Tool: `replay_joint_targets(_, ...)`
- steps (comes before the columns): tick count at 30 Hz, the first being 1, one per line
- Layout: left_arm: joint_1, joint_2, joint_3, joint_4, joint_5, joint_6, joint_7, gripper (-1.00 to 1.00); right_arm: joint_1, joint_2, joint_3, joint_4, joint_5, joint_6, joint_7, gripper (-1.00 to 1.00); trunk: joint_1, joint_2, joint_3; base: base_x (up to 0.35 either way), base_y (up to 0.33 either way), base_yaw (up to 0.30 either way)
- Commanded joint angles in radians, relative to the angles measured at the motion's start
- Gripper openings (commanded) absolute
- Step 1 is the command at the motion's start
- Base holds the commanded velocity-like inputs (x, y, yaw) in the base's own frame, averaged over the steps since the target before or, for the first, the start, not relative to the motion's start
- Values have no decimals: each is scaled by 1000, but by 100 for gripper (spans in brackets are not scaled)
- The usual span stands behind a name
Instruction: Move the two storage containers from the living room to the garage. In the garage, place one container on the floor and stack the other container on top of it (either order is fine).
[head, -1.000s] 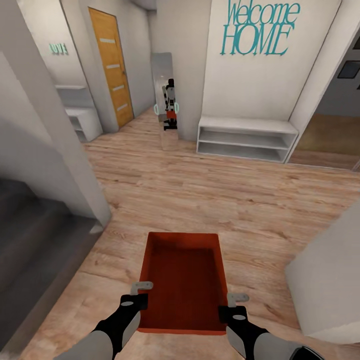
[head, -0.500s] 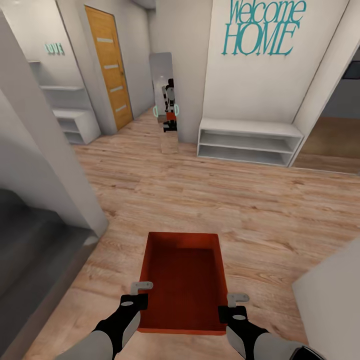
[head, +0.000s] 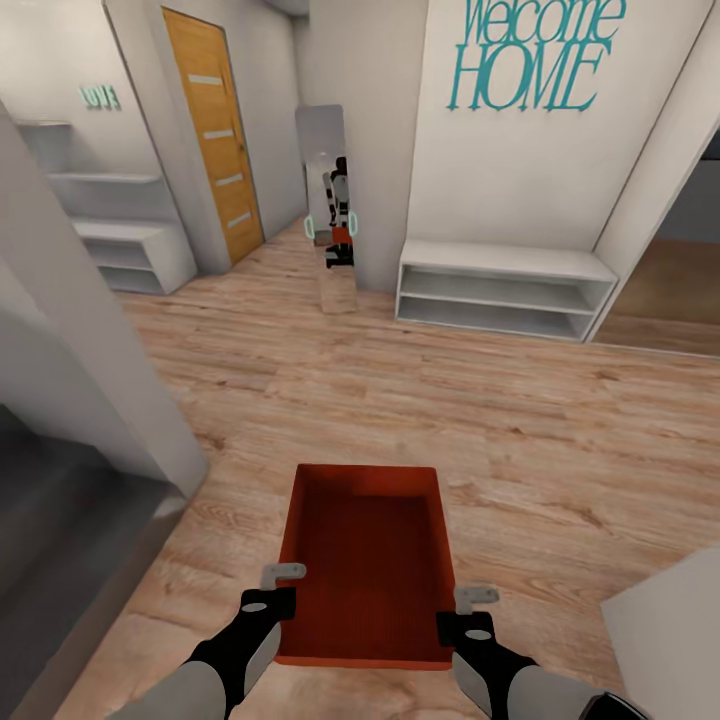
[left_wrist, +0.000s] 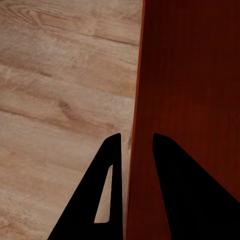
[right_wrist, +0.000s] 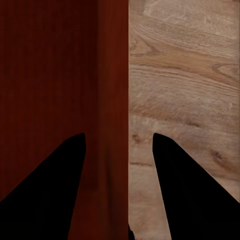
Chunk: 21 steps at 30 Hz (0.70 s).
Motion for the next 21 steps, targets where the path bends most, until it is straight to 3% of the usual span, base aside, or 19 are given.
replay_joint_targets(1,1,6,3,2,-4,7,7,-100,-1,-6,-10,0,-1,-55,-84,-100,1,-1,-1,324,0,0)
replay_joint_targets(21,1,6,3,2,-4,7,7,-100,-1,-7,-10,0,-1,-54,-84,-100,1,-1,-1,324,0,0)
